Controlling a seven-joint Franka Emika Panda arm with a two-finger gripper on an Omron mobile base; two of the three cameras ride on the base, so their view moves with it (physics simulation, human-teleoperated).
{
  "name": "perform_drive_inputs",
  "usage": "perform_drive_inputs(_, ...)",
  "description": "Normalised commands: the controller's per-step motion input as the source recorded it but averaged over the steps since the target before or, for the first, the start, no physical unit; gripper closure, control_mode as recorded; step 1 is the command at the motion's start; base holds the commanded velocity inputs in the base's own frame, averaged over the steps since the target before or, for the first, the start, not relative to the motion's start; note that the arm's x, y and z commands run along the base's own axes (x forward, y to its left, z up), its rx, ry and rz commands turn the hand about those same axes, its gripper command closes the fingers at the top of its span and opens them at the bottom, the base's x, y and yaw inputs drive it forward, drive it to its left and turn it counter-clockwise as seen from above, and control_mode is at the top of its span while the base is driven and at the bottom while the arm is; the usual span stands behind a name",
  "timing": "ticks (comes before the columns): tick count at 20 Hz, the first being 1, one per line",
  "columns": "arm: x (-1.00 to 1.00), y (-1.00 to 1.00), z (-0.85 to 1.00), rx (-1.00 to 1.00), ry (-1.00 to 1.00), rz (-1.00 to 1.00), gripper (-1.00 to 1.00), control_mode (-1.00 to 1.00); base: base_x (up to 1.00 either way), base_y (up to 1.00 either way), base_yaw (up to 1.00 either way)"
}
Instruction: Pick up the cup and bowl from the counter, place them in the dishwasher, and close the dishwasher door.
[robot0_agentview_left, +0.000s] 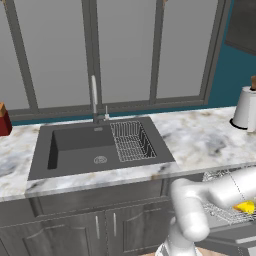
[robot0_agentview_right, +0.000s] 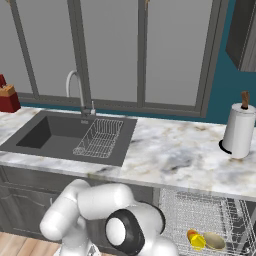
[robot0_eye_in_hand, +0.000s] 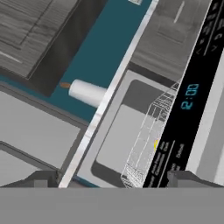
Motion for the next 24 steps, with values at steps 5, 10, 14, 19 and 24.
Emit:
perform_drive_inputs(5,0.32,0.0,-0.67,-0.17,0.0,0.0,-1.0,-1.0,0.0,0.0,0.0)
perform_drive_inputs(10,0.01,-0.03,-0.88,-0.22,-0.03,0.0,-1.0,-1.0,0.0,0.0,0.0)
perform_drive_inputs(14,0.0,-0.23,-0.67,-0.19,-0.05,0.0,-1.0,-1.0,0.0,0.0,0.0)
perform_drive_inputs(19,0.09,-0.48,-0.28,-0.09,-0.03,0.0,-1.0,-1.0,0.0,0.0,0.0)
perform_drive_inputs(24,0.41,-0.45,-0.06,-0.04,-0.03,0.0,-1.0,-1.0,0.0,0.0,0.0)
